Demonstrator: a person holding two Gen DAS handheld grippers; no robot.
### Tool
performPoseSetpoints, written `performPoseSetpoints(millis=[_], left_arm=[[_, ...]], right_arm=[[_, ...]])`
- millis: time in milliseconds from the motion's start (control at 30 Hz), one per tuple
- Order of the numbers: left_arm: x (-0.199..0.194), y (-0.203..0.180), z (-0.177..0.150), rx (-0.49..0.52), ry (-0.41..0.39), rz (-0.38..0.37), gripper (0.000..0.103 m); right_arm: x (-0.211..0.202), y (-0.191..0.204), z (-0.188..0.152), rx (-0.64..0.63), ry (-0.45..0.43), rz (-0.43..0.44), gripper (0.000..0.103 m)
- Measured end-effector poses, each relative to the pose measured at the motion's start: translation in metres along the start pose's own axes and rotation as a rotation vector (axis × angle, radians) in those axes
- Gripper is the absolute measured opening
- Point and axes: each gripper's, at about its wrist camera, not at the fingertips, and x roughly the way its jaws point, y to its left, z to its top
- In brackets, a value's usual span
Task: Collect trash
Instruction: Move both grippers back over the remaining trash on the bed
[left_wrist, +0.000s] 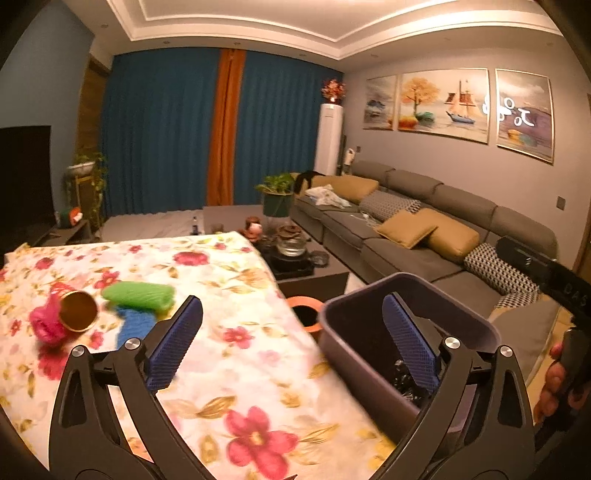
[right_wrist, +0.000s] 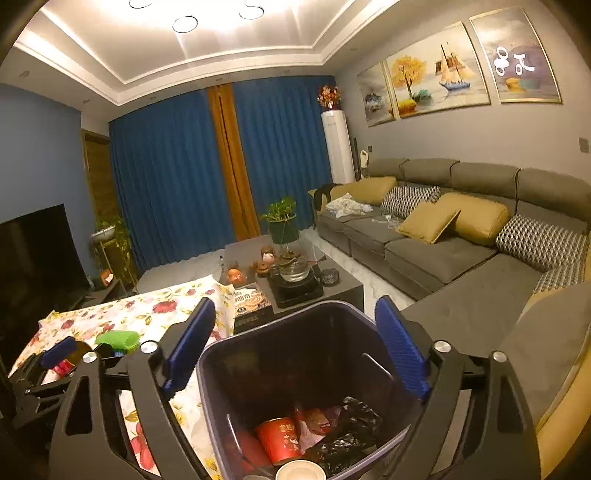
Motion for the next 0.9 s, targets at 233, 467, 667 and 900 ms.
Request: performPoseSetpoints(millis=[233,467,667,900], left_arm=[[-0.018,0.038,-0.005,-0.02,0.0,0.057,0.096],[-0.035,0.088,-0.009,-0.034,-0.014,0.157,0.096],[-0.046,0.149,-0.015,-0.063,-0.014,0.283,0.096],[-0.051,0.206,-0.023,-0.1,-0.011,0.358,0.096]], right_arm=[[-0.005,0.025,-0.005,-0.005,-0.009,0.026,0.088],[-0.001,0.084,-0.018,-0.088,0.001,0.106,0.088],[0.013,0.144,-0.033,-0.132,0.057,0.201,0.088],[0.033,0.199,-0.043,-0.113,0.09,0.234,0.088]])
